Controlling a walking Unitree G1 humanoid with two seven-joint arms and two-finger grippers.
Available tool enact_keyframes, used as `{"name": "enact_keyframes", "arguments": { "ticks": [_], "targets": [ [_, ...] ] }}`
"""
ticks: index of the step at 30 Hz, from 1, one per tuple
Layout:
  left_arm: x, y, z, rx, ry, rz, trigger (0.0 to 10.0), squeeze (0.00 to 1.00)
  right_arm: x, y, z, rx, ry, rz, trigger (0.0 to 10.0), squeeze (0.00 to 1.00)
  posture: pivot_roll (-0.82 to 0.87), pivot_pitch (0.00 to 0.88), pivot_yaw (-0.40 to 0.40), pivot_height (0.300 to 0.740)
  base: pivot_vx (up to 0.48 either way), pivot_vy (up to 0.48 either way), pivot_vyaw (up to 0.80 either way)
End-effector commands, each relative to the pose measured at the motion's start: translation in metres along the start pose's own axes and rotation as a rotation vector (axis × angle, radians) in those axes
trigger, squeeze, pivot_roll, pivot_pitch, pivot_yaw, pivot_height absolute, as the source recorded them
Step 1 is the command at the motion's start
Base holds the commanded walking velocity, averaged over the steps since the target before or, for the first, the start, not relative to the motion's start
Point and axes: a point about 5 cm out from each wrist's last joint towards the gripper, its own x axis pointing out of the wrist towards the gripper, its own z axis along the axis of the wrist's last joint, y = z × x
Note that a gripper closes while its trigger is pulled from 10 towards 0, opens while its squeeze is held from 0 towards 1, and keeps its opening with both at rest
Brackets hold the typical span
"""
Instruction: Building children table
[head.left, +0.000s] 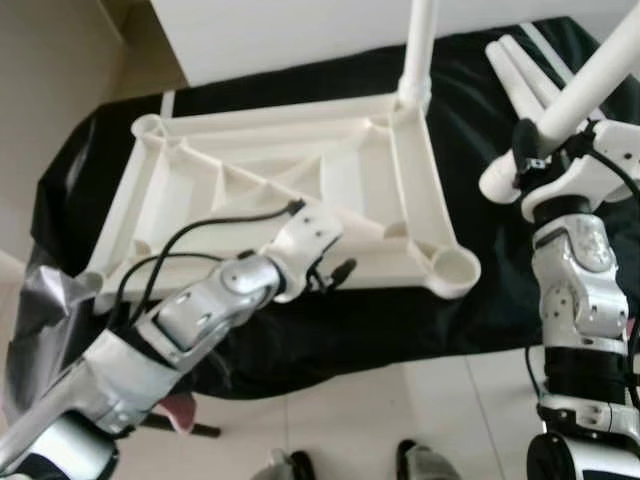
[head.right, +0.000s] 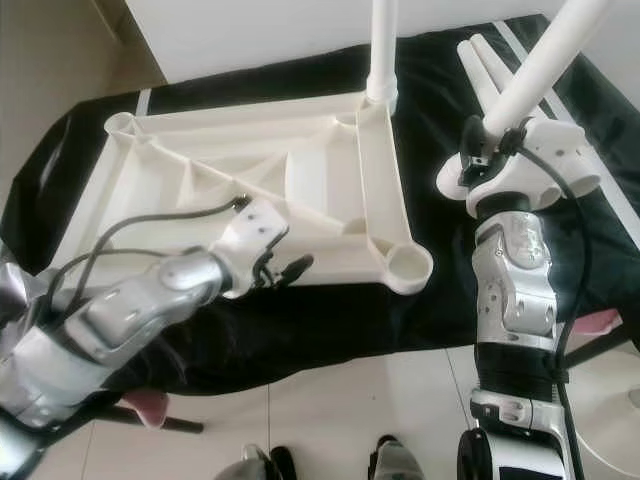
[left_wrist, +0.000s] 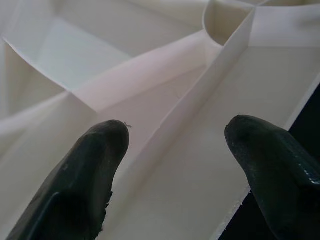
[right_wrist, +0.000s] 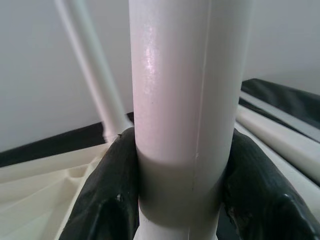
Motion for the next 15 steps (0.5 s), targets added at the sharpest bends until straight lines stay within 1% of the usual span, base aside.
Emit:
{"name": "enact_keyframes", "arguments": {
  "ticks": [1, 3, 6, 7, 8, 9, 10, 12, 13, 14, 15],
  "targets": [
    [-0.022, -0.040, -0.028, -0.037, 0.132, -0.867, 10.0, 0.00, 0.000, 0.007, -0.004, 0.021, 0.013, 0.043, 10.0, 0.00, -0.06, 0.183, 0.095, 0.740, 0.000, 0.000, 0.00],
    [-0.024, -0.038, -0.028, -0.035, 0.137, -0.862, 10.0, 0.00, 0.000, 0.009, -0.005, 0.021, 0.015, 0.052, 10.0, 0.00, -0.06, 0.183, 0.095, 0.740, 0.000, 0.000, 0.00],
    [-0.025, -0.032, -0.032, 0.030, 0.169, -0.825, 10.0, 0.00, 0.001, 0.014, -0.007, 0.023, 0.021, 0.084, 10.0, 0.00, -0.06, 0.168, 0.079, 0.740, 0.000, 0.000, 0.00],
    [-0.024, -0.028, -0.034, 0.056, 0.192, -0.801, 10.0, 0.00, 0.002, 0.017, -0.008, 0.025, 0.022, 0.097, 10.0, 0.00, -0.06, 0.165, 0.076, 0.740, 0.000, 0.000, 0.00],
    [-0.024, -0.028, -0.034, 0.056, 0.192, -0.801, 10.0, 0.00, 0.002, 0.017, -0.008, 0.025, 0.022, 0.097, 10.0, 0.00, -0.06, 0.165, 0.076, 0.740, 0.000, 0.000, 0.00],
    [-0.024, -0.024, -0.035, 0.084, 0.202, -0.780, 10.0, 0.00, 0.003, 0.020, -0.008, 0.027, 0.021, 0.109, 10.0, 0.00, -0.06, 0.165, 0.076, 0.740, 0.000, 0.000, 0.00],
    [-0.022, -0.019, -0.033, 0.089, 0.199, -0.741, 10.0, 0.00, 0.003, 0.024, -0.008, 0.031, 0.019, 0.129, 10.0, 0.00, -0.06, 0.145, 0.066, 0.740, 0.000, 0.000, 0.00],
    [-0.021, -0.017, -0.031, 0.077, 0.191, -0.724, 10.0, 0.00, 0.003, 0.025, -0.009, 0.033, 0.018, 0.136, 10.0, 0.00, -0.06, 0.145, 0.066, 0.740, 0.000, 0.000, 0.00],
    [-0.013, -0.010, -0.019, 0.045, 0.114, -0.632, 10.0, 0.00, 0.002, 0.031, -0.009, 0.040, 0.015, 0.169, 10.0, 0.00, -0.06, 0.137, 0.063, 0.740, 0.000, 0.000, 0.00],
    [-0.013, -0.010, -0.019, 0.045, 0.114, -0.632, 10.0, 0.00, 0.002, 0.031, -0.009, 0.040, 0.015, 0.169, 10.0, 0.00, -0.06, 0.137, 0.063, 0.740, 0.000, 0.000, 0.00],
    [-0.004, -0.004, -0.005, -0.030, 0.030, -0.536, 10.0, 0.00, 0.000, 0.035, -0.011, 0.042, 0.016, 0.189, 10.0, 0.00, -0.06, 0.130, 0.059, 0.740, 0.000, 0.000, 0.00]
  ]
}}
